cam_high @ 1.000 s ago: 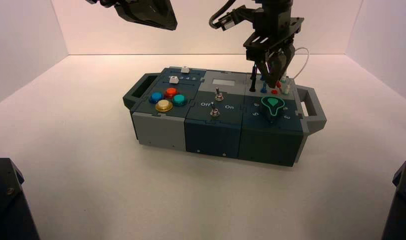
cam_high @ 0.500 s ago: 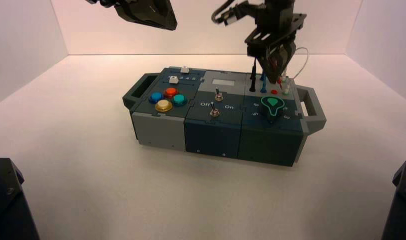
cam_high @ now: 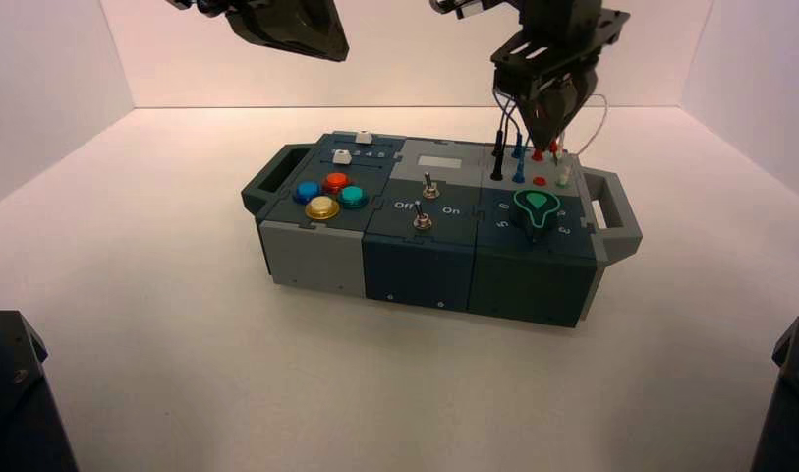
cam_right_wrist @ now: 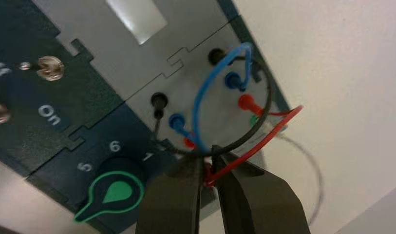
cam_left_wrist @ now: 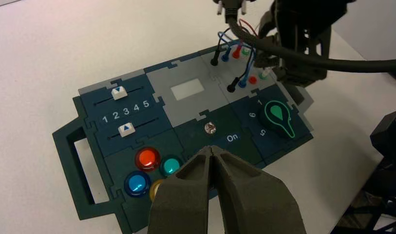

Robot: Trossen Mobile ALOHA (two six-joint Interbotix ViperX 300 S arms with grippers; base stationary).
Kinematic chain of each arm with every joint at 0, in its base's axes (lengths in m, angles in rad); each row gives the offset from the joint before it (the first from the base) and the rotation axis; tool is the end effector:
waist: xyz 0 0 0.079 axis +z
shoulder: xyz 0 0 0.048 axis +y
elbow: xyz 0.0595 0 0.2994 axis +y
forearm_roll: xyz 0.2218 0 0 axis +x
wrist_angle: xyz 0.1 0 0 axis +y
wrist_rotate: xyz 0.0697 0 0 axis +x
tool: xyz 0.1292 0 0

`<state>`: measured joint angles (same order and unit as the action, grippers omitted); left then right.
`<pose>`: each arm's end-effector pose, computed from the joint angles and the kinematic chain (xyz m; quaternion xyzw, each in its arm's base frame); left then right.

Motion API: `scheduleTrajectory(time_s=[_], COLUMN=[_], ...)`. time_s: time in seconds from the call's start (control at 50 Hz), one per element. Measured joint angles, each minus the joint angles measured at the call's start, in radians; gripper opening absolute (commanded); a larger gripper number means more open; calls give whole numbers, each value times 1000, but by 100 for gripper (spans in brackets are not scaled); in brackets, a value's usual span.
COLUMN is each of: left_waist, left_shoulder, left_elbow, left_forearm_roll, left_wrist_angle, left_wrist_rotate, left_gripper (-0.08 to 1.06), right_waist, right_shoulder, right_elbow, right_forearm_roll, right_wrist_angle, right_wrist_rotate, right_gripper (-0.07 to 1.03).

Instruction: Insert the red wire.

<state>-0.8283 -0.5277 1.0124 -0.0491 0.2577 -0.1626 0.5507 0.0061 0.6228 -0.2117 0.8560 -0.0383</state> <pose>0.2226 -0.2463 0.1313 0.0538 0.3709 -0.3434 0.8612 0.3068 0.1513 0.0413 -0.2973 0.6147 0.1995 0.7028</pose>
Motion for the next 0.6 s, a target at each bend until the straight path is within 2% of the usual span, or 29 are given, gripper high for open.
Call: scheduleTrajectory(time_s=[0.6], left_waist=[0], left_shoulder=[9], left_elbow=[0], left_forearm_roll=[0], left_wrist_angle=[2], left_wrist_rotate=[0], left_gripper=[-3], right_waist=[3], right_shoulder=[-72], right_elbow=[81], right_forearm_roll=[103], right_wrist_angle=[-77], right_wrist_rotate=[12], right_gripper=[-2])
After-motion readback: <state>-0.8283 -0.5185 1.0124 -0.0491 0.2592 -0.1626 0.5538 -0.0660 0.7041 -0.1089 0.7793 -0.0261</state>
